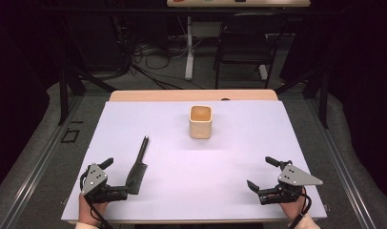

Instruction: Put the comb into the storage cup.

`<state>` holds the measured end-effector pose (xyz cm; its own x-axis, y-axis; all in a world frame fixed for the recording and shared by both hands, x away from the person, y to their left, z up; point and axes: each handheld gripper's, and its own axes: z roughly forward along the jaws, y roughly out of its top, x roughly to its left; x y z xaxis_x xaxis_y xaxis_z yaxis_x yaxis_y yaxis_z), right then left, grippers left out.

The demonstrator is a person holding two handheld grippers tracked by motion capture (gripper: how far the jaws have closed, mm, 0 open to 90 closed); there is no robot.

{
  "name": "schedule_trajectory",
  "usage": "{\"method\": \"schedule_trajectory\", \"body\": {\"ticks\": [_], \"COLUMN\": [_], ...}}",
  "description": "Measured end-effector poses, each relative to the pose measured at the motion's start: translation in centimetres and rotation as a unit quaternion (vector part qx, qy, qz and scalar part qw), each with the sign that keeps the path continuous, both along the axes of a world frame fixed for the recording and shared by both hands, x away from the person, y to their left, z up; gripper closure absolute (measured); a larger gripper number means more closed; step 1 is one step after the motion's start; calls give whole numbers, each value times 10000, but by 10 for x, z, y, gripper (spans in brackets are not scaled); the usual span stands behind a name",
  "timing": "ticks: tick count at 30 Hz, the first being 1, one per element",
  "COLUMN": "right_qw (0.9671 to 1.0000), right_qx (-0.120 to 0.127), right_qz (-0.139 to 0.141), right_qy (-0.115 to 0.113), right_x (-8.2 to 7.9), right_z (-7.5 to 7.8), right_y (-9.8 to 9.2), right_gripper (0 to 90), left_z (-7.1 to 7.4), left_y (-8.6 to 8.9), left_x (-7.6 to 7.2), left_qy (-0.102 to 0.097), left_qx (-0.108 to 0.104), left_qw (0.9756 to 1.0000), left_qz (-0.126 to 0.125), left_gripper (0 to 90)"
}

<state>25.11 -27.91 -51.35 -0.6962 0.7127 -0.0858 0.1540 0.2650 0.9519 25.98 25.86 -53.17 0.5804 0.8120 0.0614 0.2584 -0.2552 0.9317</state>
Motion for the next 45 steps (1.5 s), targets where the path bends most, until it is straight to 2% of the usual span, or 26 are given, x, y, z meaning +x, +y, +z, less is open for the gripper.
{"method": "schedule_trajectory", "body": {"ticks": [7, 12, 13, 16, 17, 21, 22, 23, 29, 30, 31, 32, 33, 34, 40, 43, 44, 45], "right_qw": [10000, 10000, 10000, 10000, 10000, 10000, 10000, 10000, 9999, 9999, 9999, 9999, 9999, 9999, 9999, 9999, 9999, 9999], "right_qx": [-15, -35, -35, -56, -57, -78, -83, -80, -96, -96, -96, -85, -85, -88, -105, -110, -110, -130], "right_qz": [8, 17, 11, 15, 14, 27, 27, 32, 42, 42, 46, 51, 51, 47, 45, 61, 61, 52], "right_qy": [18, 6, 10, 10, 9, 22, 21, 31, 30, 30, 42, 51, 51, 52, 50, 67, 67, 63], "right_x": [2, 2, 2, 2, 2, 3, 3, 3, 3, 3, 3, 3, 3, 4, 5, 5, 5, 6], "right_z": [-1, -1, -1, -1, -1, -2, -2, -2, -2, -2, -2, -2, -2, -2, -2, -2, -2, -3], "right_y": [1, 1, 1, 1, 1, 1, 1, 2, 2, 2, 2, 2, 2, 2, 2, 3, 3, 4], "right_gripper": [0, 0, 0, 0, 1, 2, 2, 2, 4, 4, 4, 5, 5, 5, 6, 8, 8, 16], "left_z": [-4, -6, -6, -7, -8, -9, -9, -9, -11, -11, -12, -12, -13, -13, -17, -18, -18, -18], "left_y": [6, 7, 7, 8, 8, 8, 8, 8, 9, 9, 9, 9, 9, 10, 11, 9, 9, 8], "left_x": [7, 9, 10, 12, 13, 15, 15, 16, 18, 18, 18, 18, 19, 19, 21, 20, 20, 19], "left_qy": [489, 706, 838, 897, 1017, 1285, 1285, 1401, 1606, 1606, 1632, 1660, 1686, 1713, 1948, 2086, 2086, 2142], "left_qx": [122, 180, 215, 218, 256, 328, 328, 411, 541, 541, 572, 615, 625, 647, 844, 996, 996, 1038], "left_qw": [9986, 9970, 9959, 9955, 9943, 9909, 9909, 9890, 9850, 9850, 9843, 9834, 9828, 9820, 9754, 9713, 9713, 9697], "left_qz": [165, 250, 251, 209, 206, 220, 220, 233, 331, 331, 348, 387, 427, 457, 591, 557, 557, 558], "left_gripper": [32, 202, 222, 315, 343, 456, 485, 521, 703, 742, 742, 819, 819, 877, 900, 900, 900, 900]}}
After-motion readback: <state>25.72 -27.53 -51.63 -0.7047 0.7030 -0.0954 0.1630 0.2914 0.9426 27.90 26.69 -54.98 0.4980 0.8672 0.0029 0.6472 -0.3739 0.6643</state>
